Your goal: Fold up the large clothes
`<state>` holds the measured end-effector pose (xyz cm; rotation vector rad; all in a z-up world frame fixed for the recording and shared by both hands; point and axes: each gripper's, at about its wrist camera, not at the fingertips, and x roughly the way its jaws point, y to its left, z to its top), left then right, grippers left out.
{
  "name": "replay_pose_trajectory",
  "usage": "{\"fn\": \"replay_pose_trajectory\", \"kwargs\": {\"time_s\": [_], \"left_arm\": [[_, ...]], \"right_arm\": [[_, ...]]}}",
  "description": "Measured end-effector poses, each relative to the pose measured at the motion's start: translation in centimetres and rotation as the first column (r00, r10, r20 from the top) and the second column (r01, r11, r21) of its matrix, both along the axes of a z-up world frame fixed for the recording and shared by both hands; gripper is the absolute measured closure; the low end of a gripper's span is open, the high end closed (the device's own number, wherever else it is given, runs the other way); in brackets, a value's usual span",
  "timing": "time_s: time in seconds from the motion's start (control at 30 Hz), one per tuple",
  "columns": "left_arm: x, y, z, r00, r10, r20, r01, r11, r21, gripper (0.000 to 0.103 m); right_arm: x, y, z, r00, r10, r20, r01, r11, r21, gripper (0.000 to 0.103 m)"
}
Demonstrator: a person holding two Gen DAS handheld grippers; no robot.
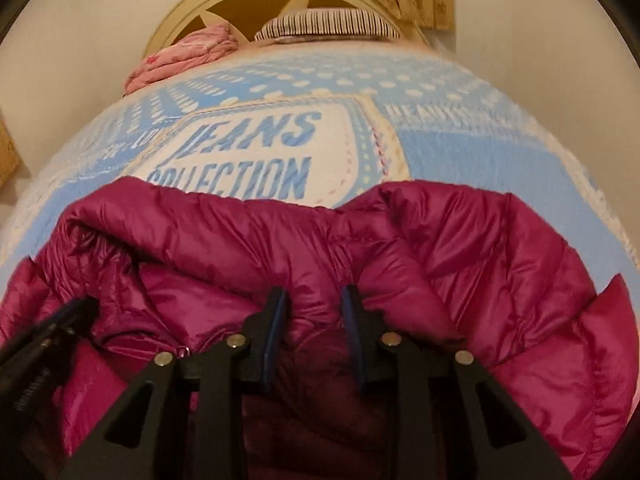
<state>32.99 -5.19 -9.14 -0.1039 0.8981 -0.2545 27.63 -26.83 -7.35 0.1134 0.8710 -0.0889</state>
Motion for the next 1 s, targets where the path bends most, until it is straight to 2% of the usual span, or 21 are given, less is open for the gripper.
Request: {"fn": "replay_pose_trajectory", "kwargs": {"time_s": [0.1,0.2,0.27,0.33,0.43,0.53,0.57,0.63,0.77,0.93,1.0], "left_arm": [[0.0,1.3,2.5,0.999,0.039,0.008,-0.038,0.998,-0.040,0.079],[1.2,0.8,6.0,0.994,0.055,0.097,-0.052,0.998,-0.035,0.076],[2.8,-1.6,8.0,0.987,0.028,0.159,-0.029,1.000,0.003,0.073],[4.4,-4.1,8.5,0.985,-0.010,0.172,0.002,0.999,0.049,0.073],[6.5,-6.8,6.4,0.994,-0.033,0.105,0.019,0.991,0.134,0.072],[7.2,-6.9,1.7,1.000,0.008,-0.026,0.000,0.964,0.265,0.072],[6.6,-6.2,0.4,0.999,0.022,-0.039,-0.011,0.963,0.269,0.070],[4.7,-5.3,-0.3,0.999,0.032,-0.015,-0.028,0.969,0.244,0.070],[2.1,-5.9,-0.9,0.996,0.039,0.082,-0.062,0.952,0.299,0.070],[2.8,-5.7,-1.3,0.996,0.041,0.080,-0.062,0.956,0.285,0.069],[3.0,-5.7,-1.2,0.996,0.043,0.079,-0.062,0.962,0.266,0.069]], "right_arm": [[0.0,0.2,0.2,1.000,0.001,0.009,-0.001,1.000,-0.019,0.073],[-0.5,-0.2,0.3,1.000,0.001,0.025,-0.001,1.000,0.013,0.073],[-0.5,-0.3,0.3,1.000,0.001,0.030,-0.001,1.000,0.021,0.073],[-0.5,-0.2,0.3,1.000,0.001,0.031,-0.001,1.000,0.015,0.073],[-0.2,0.1,0.3,0.999,-0.001,0.034,0.001,1.000,0.003,0.073],[-0.3,0.1,0.3,0.999,-0.002,0.040,0.001,1.000,0.009,0.073],[-0.3,0.0,0.3,0.999,-0.002,0.042,0.001,1.000,0.017,0.073],[-0.3,-0.2,0.3,0.999,-0.001,0.046,0.000,0.999,0.032,0.073],[-0.3,-0.6,0.2,0.999,0.002,0.049,-0.005,0.998,0.057,0.073],[-0.3,-0.1,0.9,1.000,-0.002,0.025,0.001,1.000,0.028,0.073],[-1.4,-0.8,2.5,0.997,-0.036,0.070,0.031,0.997,0.069,0.073]]}}
